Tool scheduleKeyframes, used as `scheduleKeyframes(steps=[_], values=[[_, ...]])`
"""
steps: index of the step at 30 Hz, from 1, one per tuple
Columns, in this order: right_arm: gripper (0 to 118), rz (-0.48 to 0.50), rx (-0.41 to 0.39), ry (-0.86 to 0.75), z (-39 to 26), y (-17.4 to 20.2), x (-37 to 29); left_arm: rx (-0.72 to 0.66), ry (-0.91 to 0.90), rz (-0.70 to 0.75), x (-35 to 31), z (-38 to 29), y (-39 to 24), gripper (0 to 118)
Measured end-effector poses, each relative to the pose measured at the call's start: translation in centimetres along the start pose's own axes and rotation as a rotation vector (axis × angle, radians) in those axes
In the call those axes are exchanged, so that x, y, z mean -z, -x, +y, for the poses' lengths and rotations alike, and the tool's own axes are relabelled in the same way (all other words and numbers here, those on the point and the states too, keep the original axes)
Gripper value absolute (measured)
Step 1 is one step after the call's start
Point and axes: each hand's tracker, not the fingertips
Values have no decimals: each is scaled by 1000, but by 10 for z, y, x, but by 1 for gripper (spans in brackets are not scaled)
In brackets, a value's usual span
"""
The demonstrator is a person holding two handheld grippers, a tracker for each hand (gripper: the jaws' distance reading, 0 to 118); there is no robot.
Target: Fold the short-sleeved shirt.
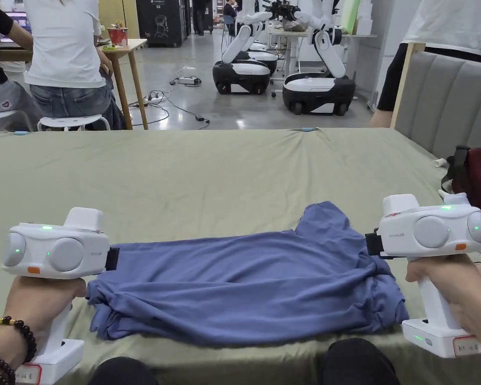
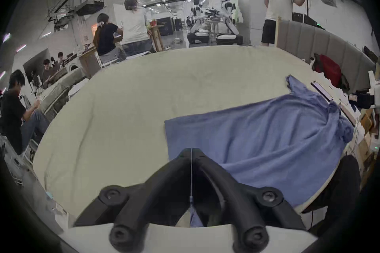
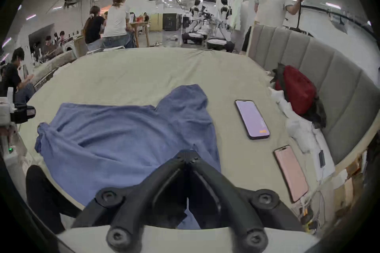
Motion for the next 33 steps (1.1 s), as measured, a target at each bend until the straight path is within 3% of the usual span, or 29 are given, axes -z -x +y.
scheduleKeyframes(steps=[11, 12, 13, 14, 15, 16, 17, 20, 24, 25, 27, 29, 30, 33], values=[[0, 13, -15, 25, 10, 7, 41, -40, 96, 8, 83, 32, 9, 2], [0, 14, -17, 26, 11, 6, 44, -41, 107, 14, 94, 34, 11, 13], [0, 16, -15, 29, 13, 10, 50, -37, 127, 23, 105, 36, 13, 32], [0, 21, -13, 32, 14, 10, 52, -33, 144, 26, 115, 37, 15, 71], [0, 27, -13, 36, 15, 10, 56, -36, 162, 33, 126, 40, 16, 97], [0, 29, -13, 39, 16, 11, 59, -33, 179, 42, 135, 39, 18, 113], [0, 25, -14, 40, 20, 9, 62, -31, 184, 56, 140, 39, 18, 115], [0, 19, -27, 46, 23, 11, 71, -26, 216, 44, 160, 39, 22, 102], [0, 26, -27, 55, 25, 9, 86, -48, 272, 26, 182, 32, 23, 100], [0, 28, -27, 58, 25, 11, 82, -55, 268, 28, 180, 32, 23, 95], [0, 28, -29, 62, 28, 12, 83, -45, 256, 17, 173, 38, 23, 54], [0, 22, -30, 57, 34, 10, 84, -19, 225, -13, 162, 46, 17, 1], [0, 18, -29, 55, 40, 9, 86, -13, 209, -62, 158, 49, 14, 1], [0, 5, -25, 45, 63, 2, 104, 33, 212, -2, 154, 53, 4, 1]])
